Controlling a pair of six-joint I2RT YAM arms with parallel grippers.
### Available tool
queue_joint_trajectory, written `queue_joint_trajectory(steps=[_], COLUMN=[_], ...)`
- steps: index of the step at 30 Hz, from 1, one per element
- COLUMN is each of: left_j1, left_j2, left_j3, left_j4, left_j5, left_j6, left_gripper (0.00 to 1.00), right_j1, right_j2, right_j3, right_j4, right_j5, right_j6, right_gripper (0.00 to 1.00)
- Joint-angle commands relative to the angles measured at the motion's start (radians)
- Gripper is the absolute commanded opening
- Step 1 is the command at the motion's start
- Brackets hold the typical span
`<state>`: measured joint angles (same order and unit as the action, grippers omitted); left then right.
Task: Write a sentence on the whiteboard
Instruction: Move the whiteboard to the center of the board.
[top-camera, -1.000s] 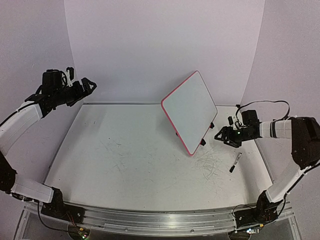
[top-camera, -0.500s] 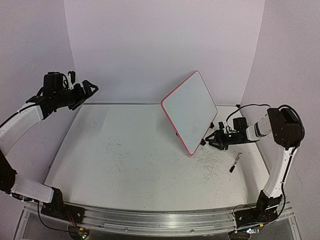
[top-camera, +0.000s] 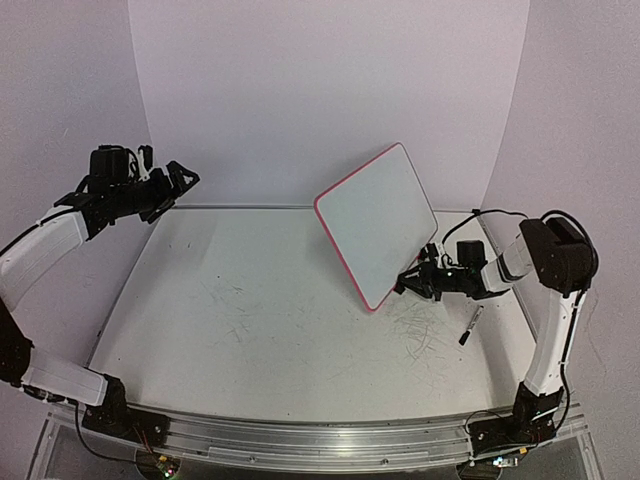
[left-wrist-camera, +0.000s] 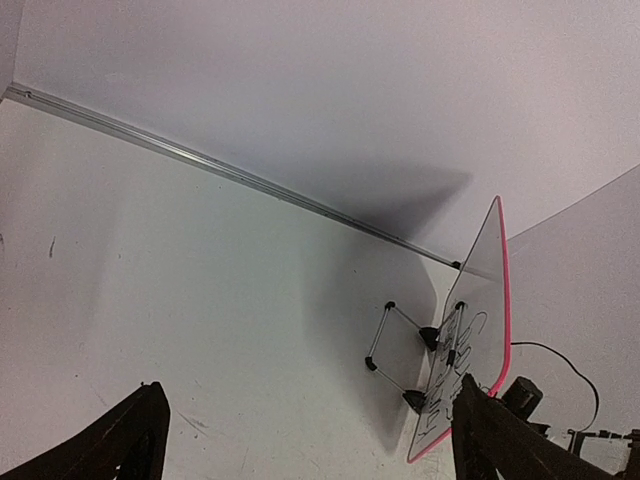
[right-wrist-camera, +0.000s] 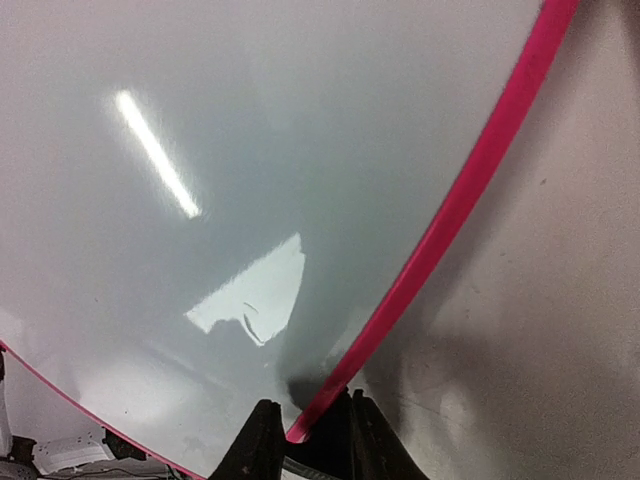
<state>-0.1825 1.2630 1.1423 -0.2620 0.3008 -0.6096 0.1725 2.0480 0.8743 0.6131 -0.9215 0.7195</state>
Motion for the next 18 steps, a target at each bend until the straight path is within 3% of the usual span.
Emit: queue_joint_trajectory(steps=[1, 8, 12, 15, 18], left_j1=[-0.021, -0.048, -0.061, -0.067, -0.075], left_j2=[0.021, 0.05, 0.05, 0.056, 0.067], left_j3=[0.007, -0.006, -0.023, -0.03, -0.028], left_j4=[0.026, 0.027, 0.027, 0.027, 0.027], left_j5=[-0.002, -0.03, -0.055, -0.059, -0.059], left_j6=[-0.015, -0.013, -0.011, -0.01, -0.008], left_gripper=[0.99, 0.99, 1.0, 0.99, 0.99], right_j1=[0.118, 0.295, 0.341, 0.339, 0.339], right_j2=[0.03, 0.097, 0.072, -0.006, -0.12], right_j3=[-0.047, -0.041, -0.047, -0.06, -0.051], right_j4=[0.159, 0.343, 0.352, 0.238, -0.033], right_j5=[-0.011, 0.06, 0.1, 0.139, 0.226], right_j6=[0.114, 0.296, 0.304, 0.206, 0.028], right_gripper=[0.25, 0.25, 0.29, 0.4, 0.49])
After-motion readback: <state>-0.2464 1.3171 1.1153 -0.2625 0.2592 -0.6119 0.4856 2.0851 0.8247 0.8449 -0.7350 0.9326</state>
